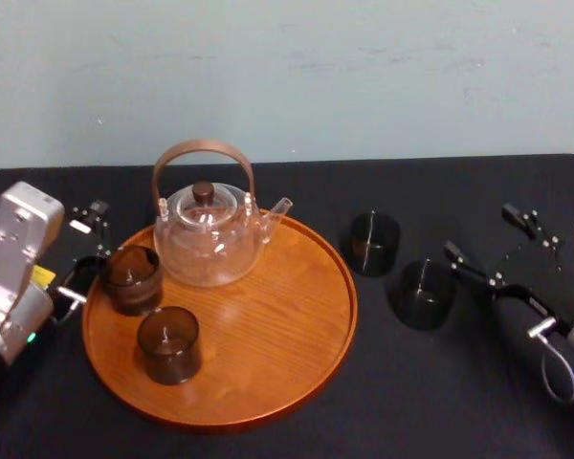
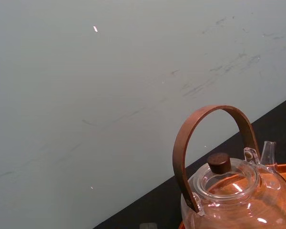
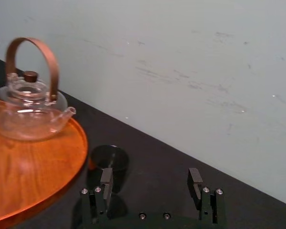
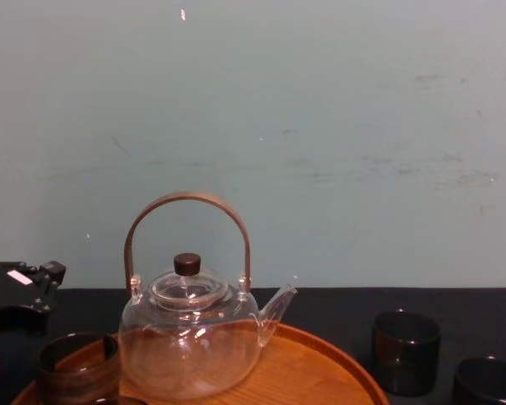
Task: Pick up the glass from the table and place it on the tray.
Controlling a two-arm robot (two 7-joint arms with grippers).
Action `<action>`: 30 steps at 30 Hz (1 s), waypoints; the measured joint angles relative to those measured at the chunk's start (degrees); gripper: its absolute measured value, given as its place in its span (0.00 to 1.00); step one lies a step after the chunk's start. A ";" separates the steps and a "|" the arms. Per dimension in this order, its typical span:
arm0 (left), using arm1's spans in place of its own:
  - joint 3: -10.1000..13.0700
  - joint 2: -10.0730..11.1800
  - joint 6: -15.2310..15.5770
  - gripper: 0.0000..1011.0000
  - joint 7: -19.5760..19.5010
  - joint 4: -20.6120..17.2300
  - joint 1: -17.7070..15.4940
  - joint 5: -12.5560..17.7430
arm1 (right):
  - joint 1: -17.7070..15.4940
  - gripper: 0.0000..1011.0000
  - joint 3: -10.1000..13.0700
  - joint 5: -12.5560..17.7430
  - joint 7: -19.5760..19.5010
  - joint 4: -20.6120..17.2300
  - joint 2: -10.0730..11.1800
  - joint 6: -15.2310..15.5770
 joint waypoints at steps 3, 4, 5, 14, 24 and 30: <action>0.00 0.00 0.00 0.00 0.00 0.00 0.00 0.00 | -1.93 0.99 0.65 0.51 0.45 -1.97 0.50 0.11; 0.00 0.00 0.00 0.00 0.00 0.00 0.00 0.00 | -2.86 0.99 0.94 0.77 0.74 -2.99 0.74 0.24; 0.00 0.00 0.00 0.00 0.00 0.00 0.00 0.00 | -3.35 0.99 1.10 0.92 0.89 -3.55 0.87 0.32; 0.00 0.00 0.00 0.00 0.00 0.00 0.00 0.00 | -7.28 0.99 2.33 3.73 3.82 -6.46 1.08 1.24; 0.00 0.00 0.00 0.00 0.00 0.00 0.00 0.00 | -8.93 0.99 3.97 6.15 5.87 -5.41 -0.20 2.20; 0.00 0.00 0.00 0.00 0.00 0.00 0.00 0.00 | -9.32 0.99 4.70 6.46 6.65 -4.34 -1.12 2.82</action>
